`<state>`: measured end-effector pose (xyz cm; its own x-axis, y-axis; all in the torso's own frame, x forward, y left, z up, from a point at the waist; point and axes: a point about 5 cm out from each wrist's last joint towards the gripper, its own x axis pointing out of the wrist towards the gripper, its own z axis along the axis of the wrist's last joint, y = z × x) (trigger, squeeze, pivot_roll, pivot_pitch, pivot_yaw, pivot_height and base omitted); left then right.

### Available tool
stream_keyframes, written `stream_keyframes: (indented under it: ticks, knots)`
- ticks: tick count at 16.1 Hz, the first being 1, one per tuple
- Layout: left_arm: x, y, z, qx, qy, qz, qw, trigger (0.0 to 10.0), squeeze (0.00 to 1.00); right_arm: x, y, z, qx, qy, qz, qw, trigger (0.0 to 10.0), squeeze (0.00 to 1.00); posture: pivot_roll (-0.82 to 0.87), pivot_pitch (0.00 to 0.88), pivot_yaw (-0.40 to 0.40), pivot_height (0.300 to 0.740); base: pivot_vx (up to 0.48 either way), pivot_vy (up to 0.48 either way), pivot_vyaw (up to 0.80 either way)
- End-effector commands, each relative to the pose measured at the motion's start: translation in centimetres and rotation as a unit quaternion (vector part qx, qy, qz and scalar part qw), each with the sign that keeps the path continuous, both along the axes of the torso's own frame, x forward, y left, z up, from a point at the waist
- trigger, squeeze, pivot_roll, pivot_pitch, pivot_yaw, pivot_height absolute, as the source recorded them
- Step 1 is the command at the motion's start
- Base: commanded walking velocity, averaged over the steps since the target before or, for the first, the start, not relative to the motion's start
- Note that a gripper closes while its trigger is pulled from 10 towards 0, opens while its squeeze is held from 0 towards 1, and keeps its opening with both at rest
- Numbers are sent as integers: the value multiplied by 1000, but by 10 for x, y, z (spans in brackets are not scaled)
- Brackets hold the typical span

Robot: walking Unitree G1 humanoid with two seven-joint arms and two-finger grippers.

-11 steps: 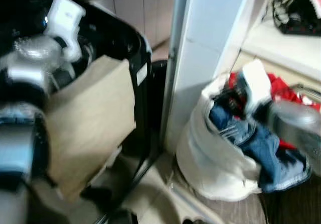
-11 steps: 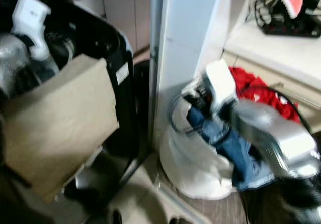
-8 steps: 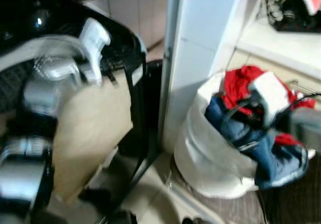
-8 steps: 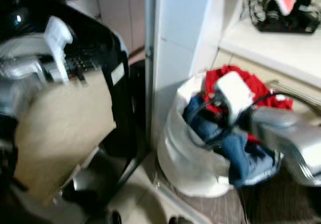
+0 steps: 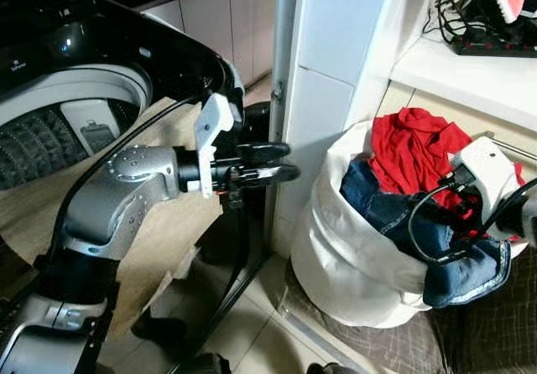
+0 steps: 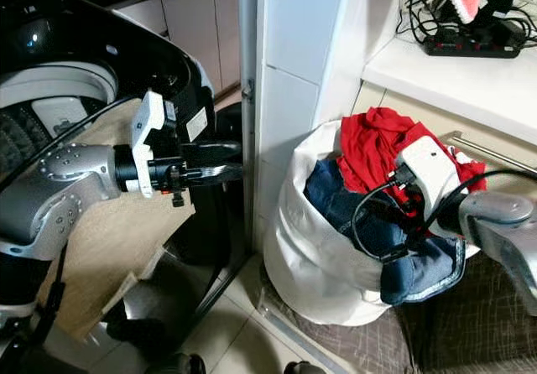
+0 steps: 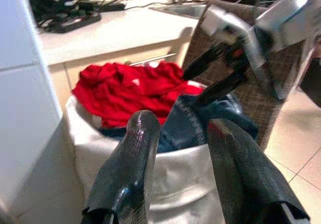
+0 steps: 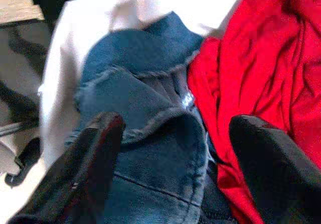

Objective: Clothes washing

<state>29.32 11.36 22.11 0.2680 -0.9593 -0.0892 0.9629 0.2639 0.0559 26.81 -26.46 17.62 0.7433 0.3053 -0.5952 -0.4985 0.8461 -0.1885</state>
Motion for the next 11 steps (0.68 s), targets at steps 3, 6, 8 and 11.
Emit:
stream_keyframes:
  ticks: [3,6,8,11]
  knots:
    - [-12,-11,-8,-3,19,-11,1000,10000,0,8,-8,-23,53,-5,-33,998,10000,0,-115,46,16,740,0,0,0]
    - [-18,-16,-11,1,31,-9,999,10000,0,9,-7,-41,104,17,-36,994,10000,0,-110,51,14,740,0,0,0]
    - [-20,-16,-12,2,34,-7,999,10000,0,10,-4,-45,145,17,-25,989,10000,0,-107,54,12,740,0,0,0]
    - [-26,-17,-14,6,47,-20,999,10000,0,7,-4,-48,161,28,-12,986,0,0,-108,58,9,740,0,0,0]
